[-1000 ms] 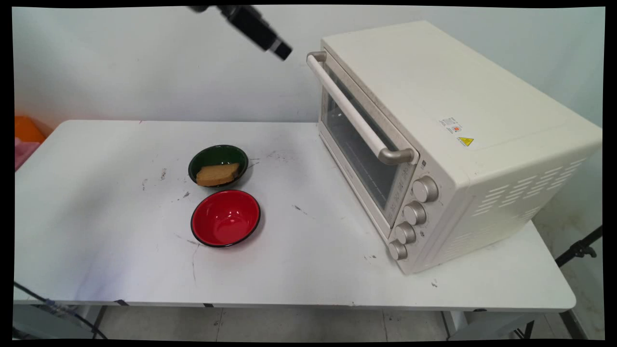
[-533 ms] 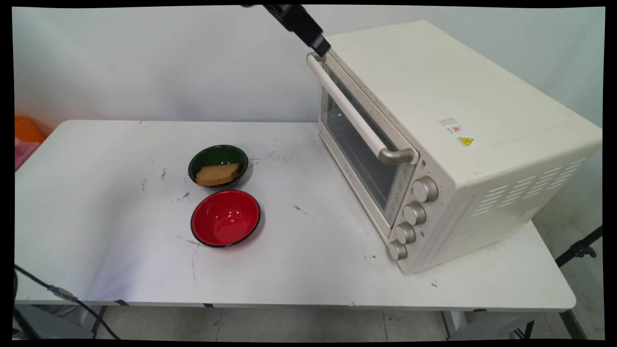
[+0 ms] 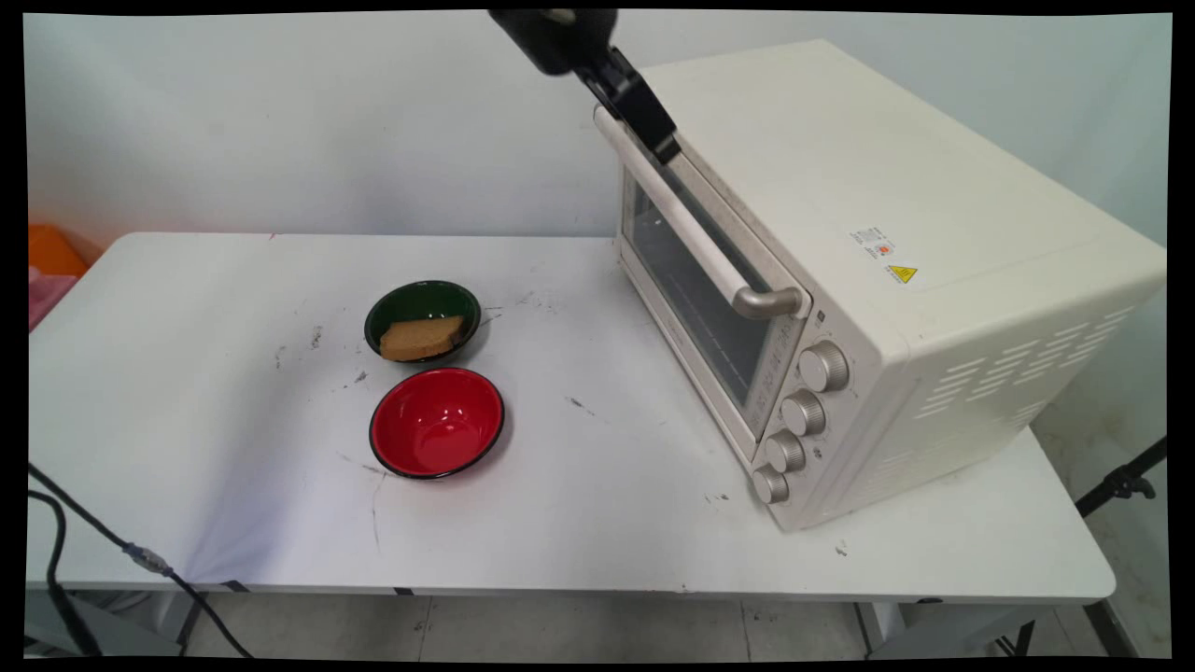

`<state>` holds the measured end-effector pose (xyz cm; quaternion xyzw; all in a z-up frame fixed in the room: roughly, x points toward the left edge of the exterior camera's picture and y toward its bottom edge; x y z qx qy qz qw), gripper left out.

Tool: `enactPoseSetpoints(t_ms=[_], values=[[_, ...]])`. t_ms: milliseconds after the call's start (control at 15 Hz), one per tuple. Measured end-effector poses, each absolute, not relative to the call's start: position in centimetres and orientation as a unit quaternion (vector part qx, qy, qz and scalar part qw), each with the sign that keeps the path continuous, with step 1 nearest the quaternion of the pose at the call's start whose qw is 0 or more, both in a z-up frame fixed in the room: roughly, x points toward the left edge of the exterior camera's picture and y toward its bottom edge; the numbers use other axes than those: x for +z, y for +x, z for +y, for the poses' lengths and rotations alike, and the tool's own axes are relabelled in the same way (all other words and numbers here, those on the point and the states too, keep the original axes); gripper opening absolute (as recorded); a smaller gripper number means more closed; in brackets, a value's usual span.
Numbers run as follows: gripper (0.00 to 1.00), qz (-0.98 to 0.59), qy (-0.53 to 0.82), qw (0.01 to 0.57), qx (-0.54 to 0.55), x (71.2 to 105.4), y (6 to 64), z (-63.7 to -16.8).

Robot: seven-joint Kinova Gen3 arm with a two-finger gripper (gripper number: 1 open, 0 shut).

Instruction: Open the oven

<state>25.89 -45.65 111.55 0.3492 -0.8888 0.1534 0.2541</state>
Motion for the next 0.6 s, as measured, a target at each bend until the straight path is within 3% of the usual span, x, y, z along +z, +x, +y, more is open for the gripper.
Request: enactPoseSetpoints(t_ms=[67, 133, 600], values=[[1.0, -0.891, 0.348, 0.25, 0.151, 110.9, 25.3, -46.1], [0.0, -0.892, 0.347, 0.249, 0.15, 110.5, 24.9, -46.5], [0.0, -0.899, 0.337, 0.239, 0.143, 108.0, 22.9, -48.4]])
